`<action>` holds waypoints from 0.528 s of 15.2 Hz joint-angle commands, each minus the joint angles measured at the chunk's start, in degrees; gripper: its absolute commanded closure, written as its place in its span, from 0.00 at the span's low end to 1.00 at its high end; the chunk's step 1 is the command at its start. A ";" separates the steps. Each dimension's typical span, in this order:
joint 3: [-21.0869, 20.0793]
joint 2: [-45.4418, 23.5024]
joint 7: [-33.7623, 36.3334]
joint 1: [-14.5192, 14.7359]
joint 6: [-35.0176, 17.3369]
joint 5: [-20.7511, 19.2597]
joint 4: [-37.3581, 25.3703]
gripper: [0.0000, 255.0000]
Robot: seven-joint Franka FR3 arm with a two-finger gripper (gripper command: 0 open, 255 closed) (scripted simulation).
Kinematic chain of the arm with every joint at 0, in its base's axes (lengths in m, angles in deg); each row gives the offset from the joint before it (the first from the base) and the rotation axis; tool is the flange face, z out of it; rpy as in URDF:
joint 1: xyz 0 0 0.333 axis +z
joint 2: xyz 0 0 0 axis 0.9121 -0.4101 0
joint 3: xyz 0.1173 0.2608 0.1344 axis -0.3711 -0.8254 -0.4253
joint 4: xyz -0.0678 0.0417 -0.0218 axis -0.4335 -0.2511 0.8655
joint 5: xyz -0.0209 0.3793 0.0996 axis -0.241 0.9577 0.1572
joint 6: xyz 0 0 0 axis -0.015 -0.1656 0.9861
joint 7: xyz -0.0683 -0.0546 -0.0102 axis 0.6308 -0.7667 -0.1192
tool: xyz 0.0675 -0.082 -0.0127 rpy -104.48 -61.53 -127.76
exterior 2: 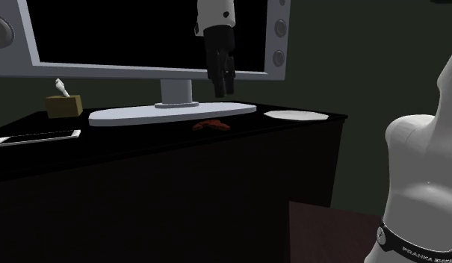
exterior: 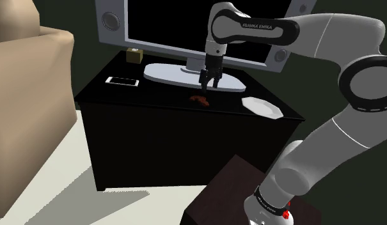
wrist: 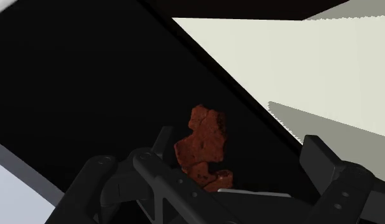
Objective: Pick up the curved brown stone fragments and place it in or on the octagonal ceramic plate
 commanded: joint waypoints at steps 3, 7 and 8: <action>0.22 -10.80 -1.69 -0.38 0.70 -2.91 -8.84 0.00; 0.36 -11.67 -1.84 -0.50 -1.46 -3.36 -7.20 0.00; 0.40 -11.51 -1.82 -0.54 -2.24 -3.38 -6.26 0.00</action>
